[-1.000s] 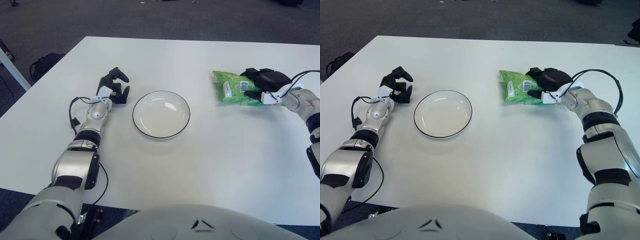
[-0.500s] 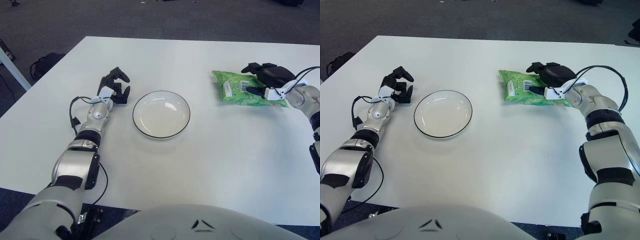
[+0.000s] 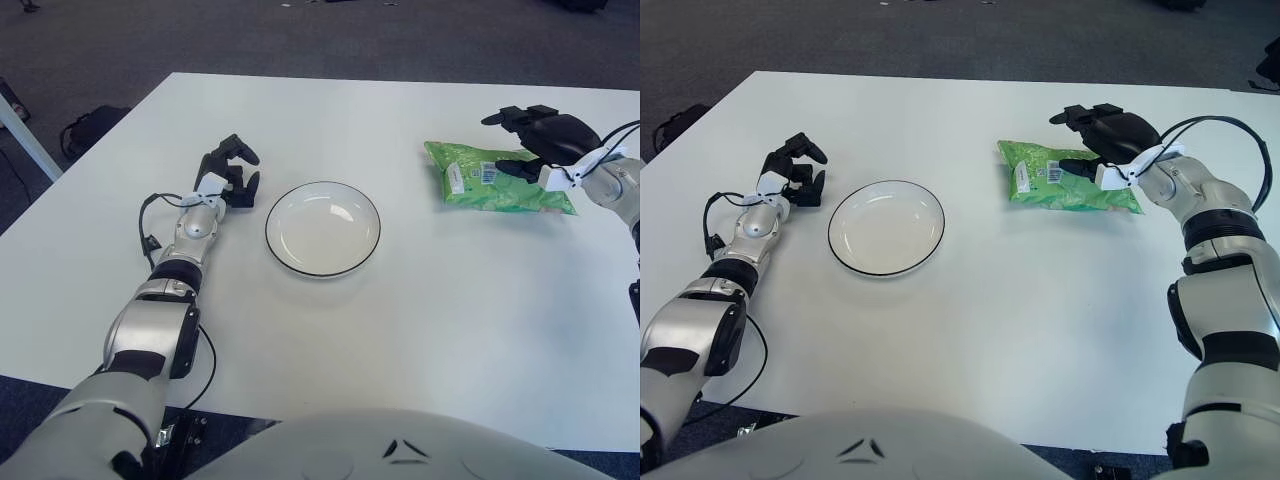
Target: Put the snack into the plate.
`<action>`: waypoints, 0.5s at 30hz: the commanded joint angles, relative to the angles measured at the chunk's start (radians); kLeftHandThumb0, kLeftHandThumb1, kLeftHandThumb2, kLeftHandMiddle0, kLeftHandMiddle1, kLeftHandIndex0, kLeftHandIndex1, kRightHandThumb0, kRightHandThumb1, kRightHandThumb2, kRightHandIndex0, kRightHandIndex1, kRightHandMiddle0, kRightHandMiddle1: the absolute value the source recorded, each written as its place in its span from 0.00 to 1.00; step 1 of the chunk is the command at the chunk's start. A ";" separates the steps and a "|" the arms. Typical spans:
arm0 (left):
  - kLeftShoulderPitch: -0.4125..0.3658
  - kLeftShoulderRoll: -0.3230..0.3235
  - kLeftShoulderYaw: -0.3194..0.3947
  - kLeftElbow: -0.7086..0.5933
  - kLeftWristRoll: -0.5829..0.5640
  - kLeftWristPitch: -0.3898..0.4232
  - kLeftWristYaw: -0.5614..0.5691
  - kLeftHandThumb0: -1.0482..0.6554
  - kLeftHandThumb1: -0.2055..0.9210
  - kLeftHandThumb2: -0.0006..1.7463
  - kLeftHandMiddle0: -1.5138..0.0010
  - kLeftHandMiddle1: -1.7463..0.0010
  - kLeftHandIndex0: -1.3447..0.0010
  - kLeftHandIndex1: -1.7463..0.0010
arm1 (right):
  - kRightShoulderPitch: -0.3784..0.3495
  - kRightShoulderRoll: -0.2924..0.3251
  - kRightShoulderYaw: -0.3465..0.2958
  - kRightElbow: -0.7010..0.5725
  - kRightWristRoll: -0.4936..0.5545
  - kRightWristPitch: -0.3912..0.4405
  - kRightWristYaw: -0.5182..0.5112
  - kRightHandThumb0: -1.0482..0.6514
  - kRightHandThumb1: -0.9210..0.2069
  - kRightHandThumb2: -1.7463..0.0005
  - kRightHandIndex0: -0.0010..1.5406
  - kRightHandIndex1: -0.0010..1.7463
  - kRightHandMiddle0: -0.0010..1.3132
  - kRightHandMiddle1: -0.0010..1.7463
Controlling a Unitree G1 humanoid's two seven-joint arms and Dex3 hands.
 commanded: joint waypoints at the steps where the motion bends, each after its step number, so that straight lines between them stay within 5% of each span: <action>1: 0.074 -0.020 -0.013 0.048 0.015 0.037 -0.012 0.33 0.44 0.77 0.15 0.00 0.53 0.00 | -0.021 -0.021 -0.007 -0.012 0.000 -0.012 -0.001 0.12 0.00 0.48 0.08 0.24 0.00 0.30; 3: 0.074 -0.020 -0.015 0.048 0.016 0.041 -0.013 0.33 0.44 0.77 0.15 0.00 0.53 0.00 | -0.020 -0.024 -0.005 -0.022 -0.011 -0.014 -0.028 0.13 0.00 0.50 0.07 0.37 0.00 0.45; 5: 0.074 -0.020 -0.014 0.048 0.014 0.042 -0.017 0.33 0.44 0.77 0.15 0.00 0.53 0.00 | -0.018 -0.027 0.001 -0.033 -0.031 -0.011 -0.070 0.17 0.00 0.58 0.10 0.61 0.00 0.73; 8: 0.075 -0.021 -0.011 0.047 0.010 0.040 -0.020 0.33 0.44 0.77 0.15 0.00 0.53 0.00 | -0.014 -0.032 0.008 -0.053 -0.064 -0.003 -0.129 0.28 0.02 0.63 0.12 0.79 0.06 0.90; 15: 0.078 -0.022 -0.013 0.044 0.015 0.033 -0.007 0.33 0.45 0.77 0.15 0.00 0.53 0.00 | -0.009 -0.035 0.014 -0.070 -0.091 0.013 -0.163 0.39 0.13 0.59 0.17 0.96 0.20 0.99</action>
